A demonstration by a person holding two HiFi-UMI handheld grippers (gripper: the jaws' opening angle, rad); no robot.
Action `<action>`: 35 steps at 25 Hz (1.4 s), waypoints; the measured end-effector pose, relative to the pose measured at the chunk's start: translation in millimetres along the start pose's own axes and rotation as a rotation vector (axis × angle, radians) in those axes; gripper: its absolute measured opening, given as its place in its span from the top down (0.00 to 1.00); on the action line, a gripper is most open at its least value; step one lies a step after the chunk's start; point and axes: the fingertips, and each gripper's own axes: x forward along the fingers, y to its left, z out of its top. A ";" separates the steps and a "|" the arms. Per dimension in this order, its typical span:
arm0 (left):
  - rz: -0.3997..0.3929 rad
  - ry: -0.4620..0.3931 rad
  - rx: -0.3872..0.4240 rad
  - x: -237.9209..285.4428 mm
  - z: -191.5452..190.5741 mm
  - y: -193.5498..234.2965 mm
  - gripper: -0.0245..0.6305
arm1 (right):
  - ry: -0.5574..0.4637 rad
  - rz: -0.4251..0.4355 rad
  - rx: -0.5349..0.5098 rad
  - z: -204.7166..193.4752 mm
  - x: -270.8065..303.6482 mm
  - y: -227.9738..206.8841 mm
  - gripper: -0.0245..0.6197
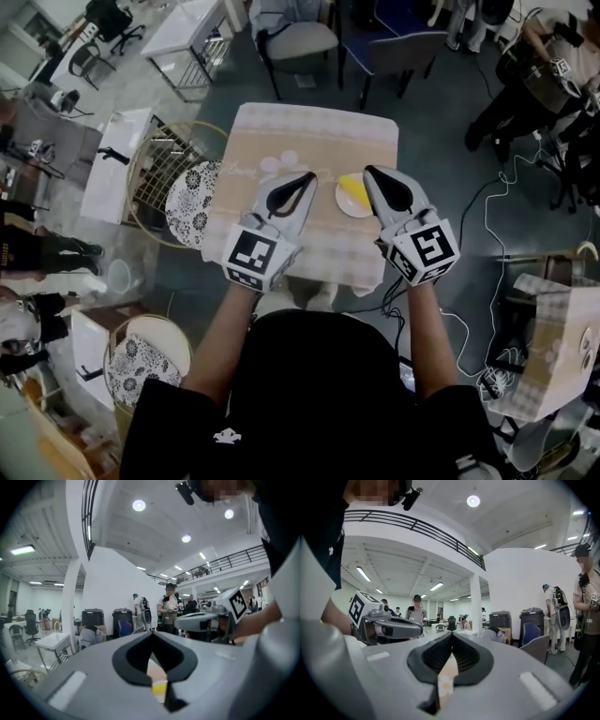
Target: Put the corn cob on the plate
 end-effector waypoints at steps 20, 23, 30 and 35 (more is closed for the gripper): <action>0.018 -0.112 -0.054 -53.4 26.7 24.2 0.95 | -0.027 0.030 -0.032 20.6 19.1 69.6 0.96; -0.009 -0.113 -0.036 -64.4 25.5 26.6 0.95 | -0.021 0.013 -0.043 23.7 21.8 83.5 0.96; -0.057 -0.121 -0.028 -93.9 23.2 32.8 0.95 | -0.011 -0.021 -0.070 29.4 28.4 117.2 0.96; -0.061 -0.135 -0.069 -112.3 22.1 39.2 0.95 | -0.005 -0.035 -0.076 32.2 29.6 136.9 0.96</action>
